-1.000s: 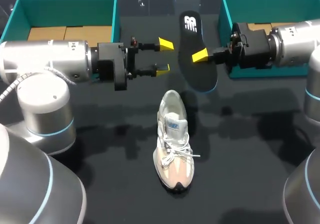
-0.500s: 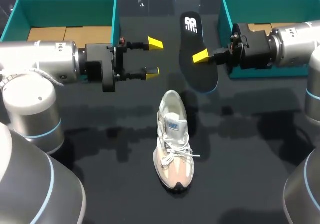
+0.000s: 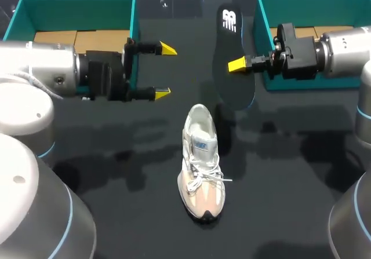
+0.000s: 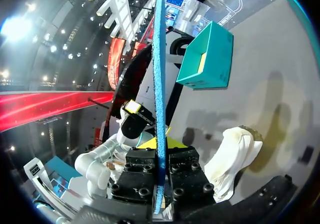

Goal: Take the shoe out of the shoebox, open the shoe tongue, remove and reinsert the insole, then place the shoe into the shoebox

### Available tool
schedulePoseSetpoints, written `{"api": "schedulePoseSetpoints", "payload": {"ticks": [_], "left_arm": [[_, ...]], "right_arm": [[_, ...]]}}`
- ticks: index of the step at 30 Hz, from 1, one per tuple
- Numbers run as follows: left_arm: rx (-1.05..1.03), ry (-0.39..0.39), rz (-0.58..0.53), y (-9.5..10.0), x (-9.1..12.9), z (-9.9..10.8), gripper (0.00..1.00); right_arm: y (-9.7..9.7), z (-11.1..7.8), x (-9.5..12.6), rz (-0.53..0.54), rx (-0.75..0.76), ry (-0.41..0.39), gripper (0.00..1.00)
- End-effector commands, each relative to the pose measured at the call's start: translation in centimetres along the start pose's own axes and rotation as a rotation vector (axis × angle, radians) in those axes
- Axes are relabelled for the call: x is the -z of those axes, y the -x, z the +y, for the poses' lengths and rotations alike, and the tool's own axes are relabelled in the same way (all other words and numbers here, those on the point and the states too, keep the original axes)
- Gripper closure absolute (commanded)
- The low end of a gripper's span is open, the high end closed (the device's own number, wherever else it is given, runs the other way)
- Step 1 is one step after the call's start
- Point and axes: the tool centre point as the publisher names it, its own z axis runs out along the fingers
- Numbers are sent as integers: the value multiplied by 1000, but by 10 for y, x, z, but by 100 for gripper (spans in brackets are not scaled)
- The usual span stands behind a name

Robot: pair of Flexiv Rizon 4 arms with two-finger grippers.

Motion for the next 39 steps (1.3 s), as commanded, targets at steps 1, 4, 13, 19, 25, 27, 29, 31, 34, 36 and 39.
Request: {"api": "schedulePoseSetpoints", "payload": {"ticks": [1,4,13,19,25,27,29,31,34,36,39], "left_arm": [[439,189,411,-6,15,-9,0],[632,108,514,-8,19,-8,0],[632,108,514,-8,19,-8,0],[632,108,514,-8,19,-8,0],[827,100,761,-35,12,-9,0],[861,126,804,-45,12,-7,0],[901,139,836,-55,12,-4,0],[944,157,856,-65,12,-1,0],[975,165,880,-81,9,-1,0],[993,177,900,-92,5,-1,0],[1003,208,928,-108,-3,-5,0]], "right_arm": [[15,15,-9,20,17,-23,100],[25,20,-14,25,39,-28,100],[40,21,-20,46,71,-46,100],[40,21,-20,46,71,-46,100],[46,19,-26,58,113,-4,100],[47,19,-31,69,143,12,100],[49,19,-37,67,155,9,100],[50,18,-41,73,161,13,100],[54,16,-49,77,169,1,100],[57,14,-53,71,173,-3,100],[63,10,-57,68,175,-1,100]]}}
